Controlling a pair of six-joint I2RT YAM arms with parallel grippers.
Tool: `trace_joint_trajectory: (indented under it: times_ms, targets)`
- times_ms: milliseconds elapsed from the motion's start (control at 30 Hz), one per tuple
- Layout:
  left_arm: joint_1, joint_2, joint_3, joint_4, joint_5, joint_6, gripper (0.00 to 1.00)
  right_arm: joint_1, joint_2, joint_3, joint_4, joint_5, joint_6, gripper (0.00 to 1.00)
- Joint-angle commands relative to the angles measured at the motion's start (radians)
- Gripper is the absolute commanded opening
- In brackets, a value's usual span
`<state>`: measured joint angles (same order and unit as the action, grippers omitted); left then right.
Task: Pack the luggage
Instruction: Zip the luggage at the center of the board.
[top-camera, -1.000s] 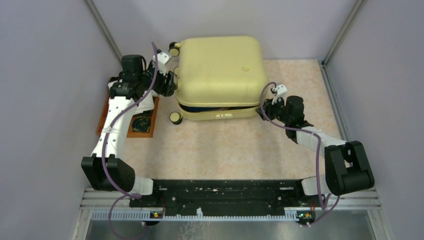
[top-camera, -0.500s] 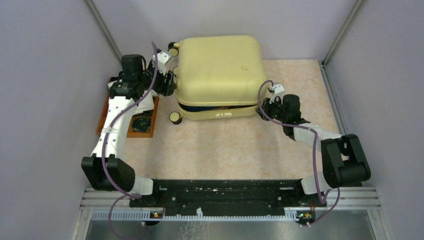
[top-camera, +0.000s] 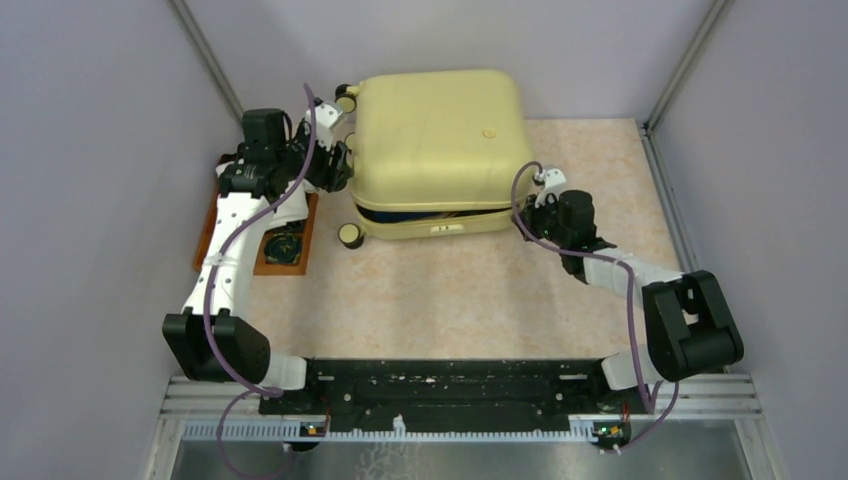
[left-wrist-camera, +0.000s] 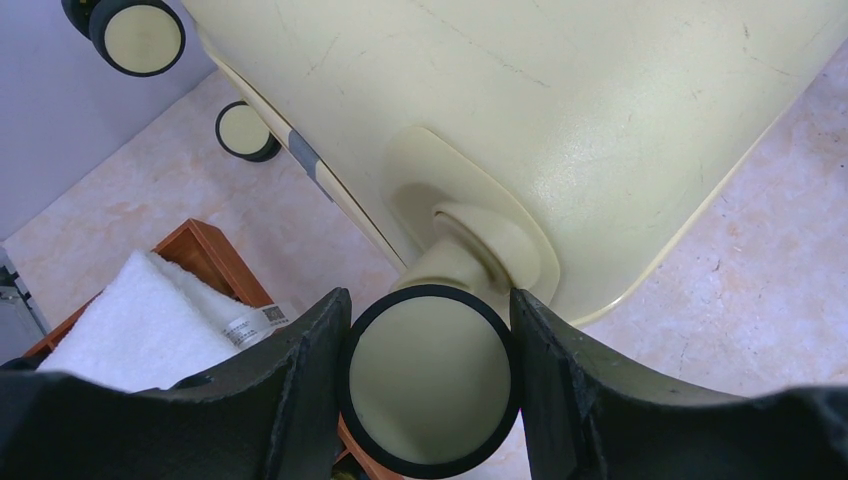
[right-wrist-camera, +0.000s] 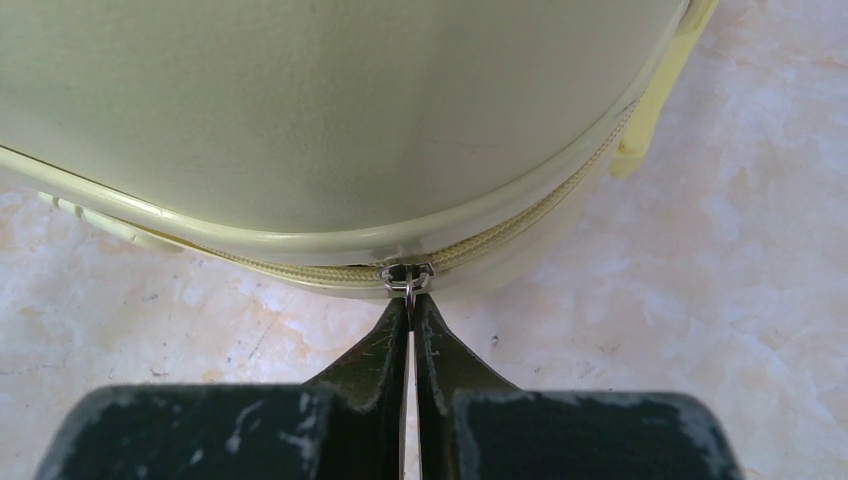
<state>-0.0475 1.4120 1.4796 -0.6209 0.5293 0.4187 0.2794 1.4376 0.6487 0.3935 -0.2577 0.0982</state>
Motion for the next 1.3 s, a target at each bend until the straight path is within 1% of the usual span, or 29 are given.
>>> trace_joint_trajectory:
  times_ms: [0,233,467,667,867,1100,1267]
  targets:
    - [-0.002,-0.056,0.049,0.17,0.027,0.026,0.0,0.018,-0.08,0.017,0.092,0.008,0.015,0.0]
    - [-0.003,-0.064,0.038,0.181,0.026,0.03,0.0,0.018,-0.076,0.028,0.07,0.027,0.031,0.0]
    - [-0.004,-0.071,0.027,0.182,0.037,0.022,0.0,0.037,-0.08,0.019,0.086,-0.004,0.06,0.0]
    - [-0.028,-0.062,0.018,0.188,0.046,0.006,0.0,0.166,-0.118,0.025,0.023,0.07,0.009,0.0]
    - [-0.064,-0.061,-0.015,0.189,0.027,0.025,0.0,0.267,-0.119,0.033,0.01,0.137,-0.003,0.0]
    - [-0.091,-0.067,-0.018,0.201,0.021,0.02,0.0,0.332,-0.1,0.038,0.033,0.153,0.028,0.0]
    - [-0.117,-0.059,-0.007,0.187,0.019,0.02,0.0,0.415,-0.049,0.105,0.035,0.168,0.027,0.0]
